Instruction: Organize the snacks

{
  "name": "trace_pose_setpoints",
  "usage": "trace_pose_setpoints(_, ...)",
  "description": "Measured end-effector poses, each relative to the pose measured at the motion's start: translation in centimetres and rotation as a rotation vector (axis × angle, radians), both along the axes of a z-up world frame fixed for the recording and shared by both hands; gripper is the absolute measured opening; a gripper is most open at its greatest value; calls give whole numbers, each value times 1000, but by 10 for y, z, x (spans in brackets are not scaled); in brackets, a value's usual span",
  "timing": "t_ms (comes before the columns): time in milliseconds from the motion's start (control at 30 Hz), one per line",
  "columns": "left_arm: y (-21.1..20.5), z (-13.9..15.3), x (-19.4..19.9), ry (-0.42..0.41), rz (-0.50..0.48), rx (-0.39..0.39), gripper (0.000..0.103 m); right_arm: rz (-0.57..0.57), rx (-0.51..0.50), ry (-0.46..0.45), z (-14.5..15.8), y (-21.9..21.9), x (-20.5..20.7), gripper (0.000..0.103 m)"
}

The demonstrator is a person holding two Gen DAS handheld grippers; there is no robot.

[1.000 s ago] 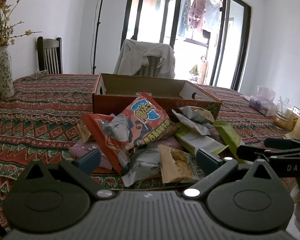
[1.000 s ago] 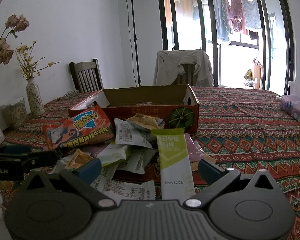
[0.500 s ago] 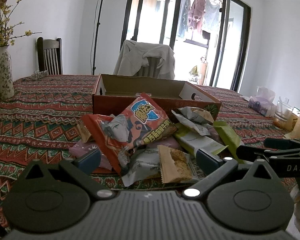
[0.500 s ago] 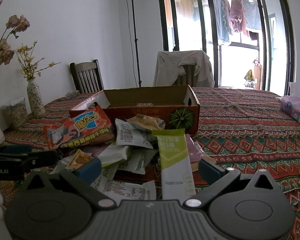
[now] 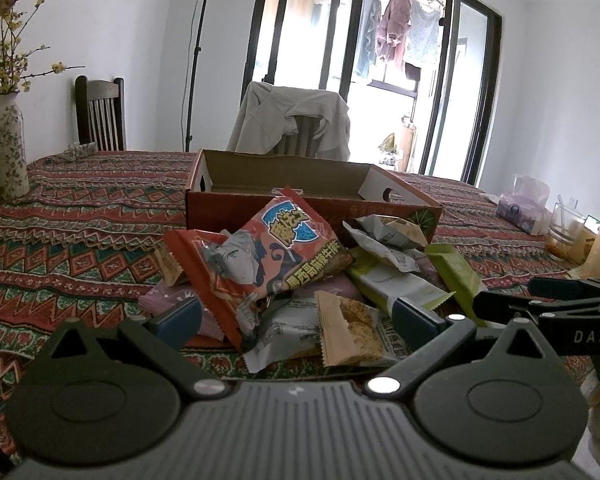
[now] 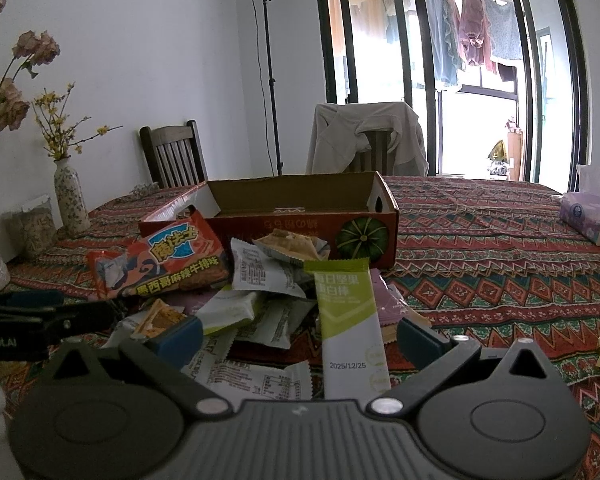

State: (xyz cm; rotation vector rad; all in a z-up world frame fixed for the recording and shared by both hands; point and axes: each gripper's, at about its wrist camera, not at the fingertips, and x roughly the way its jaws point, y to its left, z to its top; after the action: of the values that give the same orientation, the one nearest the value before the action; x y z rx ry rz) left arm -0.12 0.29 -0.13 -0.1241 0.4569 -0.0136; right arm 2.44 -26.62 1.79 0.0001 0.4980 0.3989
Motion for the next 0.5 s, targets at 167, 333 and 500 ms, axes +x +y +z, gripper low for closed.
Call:
trace_pose_setpoints(167, 0, 0, 0, 1, -1, -2, 103, 0, 0, 0, 0, 0, 0, 103)
trace_pose_setpoints(333, 0, 0, -1, 0, -1, -3, 103, 0, -3, 1, 0, 0, 0, 103)
trace_pose_setpoints(500, 0, -1, -1, -1, 2, 2, 103, -11, -1, 2, 1, -4, 0, 103)
